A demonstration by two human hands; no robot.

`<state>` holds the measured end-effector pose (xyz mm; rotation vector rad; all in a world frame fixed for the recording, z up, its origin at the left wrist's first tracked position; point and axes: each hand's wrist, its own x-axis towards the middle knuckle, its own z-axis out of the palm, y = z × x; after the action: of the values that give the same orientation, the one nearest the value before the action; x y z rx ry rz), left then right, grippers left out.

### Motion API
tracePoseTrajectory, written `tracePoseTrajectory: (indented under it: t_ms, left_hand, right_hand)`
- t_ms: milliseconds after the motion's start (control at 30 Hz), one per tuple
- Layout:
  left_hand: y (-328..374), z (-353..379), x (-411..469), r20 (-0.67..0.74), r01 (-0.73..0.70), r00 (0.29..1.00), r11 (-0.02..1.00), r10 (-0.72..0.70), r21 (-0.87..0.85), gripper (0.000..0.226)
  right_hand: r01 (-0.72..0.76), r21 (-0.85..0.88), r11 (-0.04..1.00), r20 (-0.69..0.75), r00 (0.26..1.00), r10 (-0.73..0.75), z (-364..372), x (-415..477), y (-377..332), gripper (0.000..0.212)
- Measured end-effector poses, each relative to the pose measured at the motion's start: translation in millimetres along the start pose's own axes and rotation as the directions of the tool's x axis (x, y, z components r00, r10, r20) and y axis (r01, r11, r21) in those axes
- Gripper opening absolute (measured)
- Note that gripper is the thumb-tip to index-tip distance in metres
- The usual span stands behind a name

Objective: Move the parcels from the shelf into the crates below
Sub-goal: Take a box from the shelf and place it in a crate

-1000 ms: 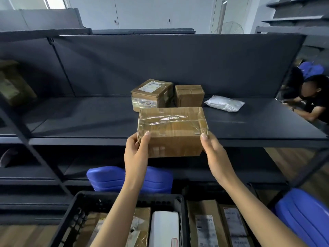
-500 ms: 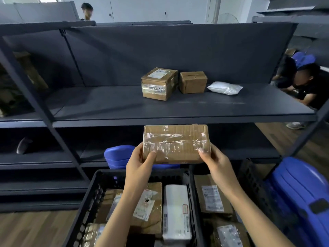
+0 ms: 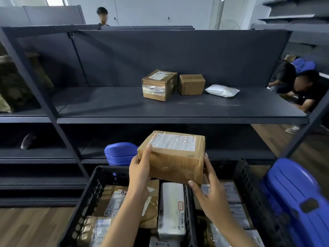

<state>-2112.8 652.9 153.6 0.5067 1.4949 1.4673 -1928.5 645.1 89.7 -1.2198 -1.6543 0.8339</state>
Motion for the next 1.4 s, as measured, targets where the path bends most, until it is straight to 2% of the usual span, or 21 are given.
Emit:
tracePoseTrajectory:
  t_ms: [100,200,233,300,367,433,533,600,700,767,833,933,1000,1067,1133,1200,1267,1400]
  left_hand:
    - [-4.6,-0.4,-1.8,-0.047,-0.017,0.999,0.999,0.015,-0.045,0.035]
    - [-7.2,-3.3,-3.3,-0.093,-0.071,0.994,0.994,0.064,-0.083,0.03]
    - [-7.9,-3.7,-4.0,-0.109,-0.101,0.99,0.99,0.091,-0.096,0.029]
    - [-9.2,-3.0,-8.2,-0.137,-0.166,0.979,0.979,0.15,-0.115,0.026]
    - [-12.2,0.3,-15.7,-0.14,-0.226,0.968,0.967,0.209,-0.115,0.025]
    - [-16.4,4.5,-24.3,-0.138,-0.275,0.956,0.955,0.259,-0.107,0.028]
    - [-25.6,8.7,-32.3,-0.139,-0.32,0.942,0.944,0.307,-0.08,0.033]
    - [-30.0,7.6,-36.2,-0.114,-0.314,0.945,0.947,0.306,-0.071,0.034]
    - [-30.5,-5.5,-29.3,-0.077,-0.286,0.956,0.958,0.284,-0.021,0.042]
    - [-19.2,-22.6,-14.1,-0.056,-0.302,0.951,0.951,0.305,0.058,0.044]
    - [-0.3,-39.0,2.0,0.048,-0.298,0.955,0.946,0.294,0.128,0.036]
    - [20.4,-50.6,20.1,0.299,-0.231,0.941,0.944,0.156,0.235,0.032]
    - [25.6,-48.5,18.7,0.431,-0.151,0.903,0.943,0.01,0.296,0.032]
    - [23.7,-43.0,8.4,0.516,-0.098,0.851,0.933,-0.101,0.345,0.032]
    - [19.3,-37.7,-1.8,0.525,-0.061,0.842,0.947,-0.121,0.316,0.033]
    - [11.7,-35.6,-2.6,0.535,-0.075,0.841,0.963,-0.077,0.257,0.041]
    - [7.9,-32.0,-3.8,0.515,-0.092,0.857,0.977,-0.02,0.19,0.038]
    - [-0.4,-20.8,1.5,0.385,-0.1,0.921,0.992,0.061,0.082,0.032]
  right_hand:
    - [0.047,-0.002,0.999,0.03,0.998,-0.047,-8.5,-5.6,5.4,0.077]
    - [-0.107,0.137,0.985,-0.003,0.994,0.109,-14.7,-4.0,4.0,0.074]
    - [-0.202,0.233,0.951,0.002,0.978,0.207,-15.1,-0.4,2.7,0.075]
    - [-0.397,0.433,0.809,0.129,0.916,0.38,-14.0,8.8,-0.6,0.077]
    - [-0.503,0.556,0.661,0.296,0.863,0.409,-11.2,15.5,-5.8,0.074]
    - [-0.514,0.614,0.599,0.332,0.857,0.395,-6.2,19.9,-13.5,0.068]
    - [-0.458,0.699,0.549,0.242,0.874,0.421,-0.3,28.9,-22.1,0.049]
    - [-0.434,0.7,0.567,0.193,0.88,0.435,-2.0,35.6,-23.3,0.039]
    - [-0.422,0.599,0.681,0.18,0.899,0.399,-14.8,49.9,-22.5,0.04]
    - [-0.421,0.471,0.775,0.233,0.907,0.351,-31.5,64.5,-21.7,0.047]
    - [-0.403,0.345,0.848,0.329,0.898,0.293,-49.9,81.0,-24.3,0.046]
    - [-0.36,0.251,0.899,0.466,0.859,0.214,-68.1,101.4,-34.6,0.04]
    - [-0.356,0.232,0.906,0.531,0.826,0.189,-69.6,109.6,-42.9,0.036]
    - [-0.353,0.204,0.913,0.568,0.802,0.183,-65.0,114.2,-46.4,0.048]
    - [-0.355,0.198,0.913,0.57,0.8,0.188,-58.9,116.1,-49.4,0.06]
    - [-0.355,0.219,0.909,0.532,0.824,0.194,-53.3,115.6,-51.9,0.058]
    - [-0.339,0.255,0.906,0.452,0.87,0.199,-47.8,112.1,-50.7,0.058]
    - [-0.37,0.331,0.868,0.29,0.915,0.279,-32.4,88.2,-42.1,0.098]
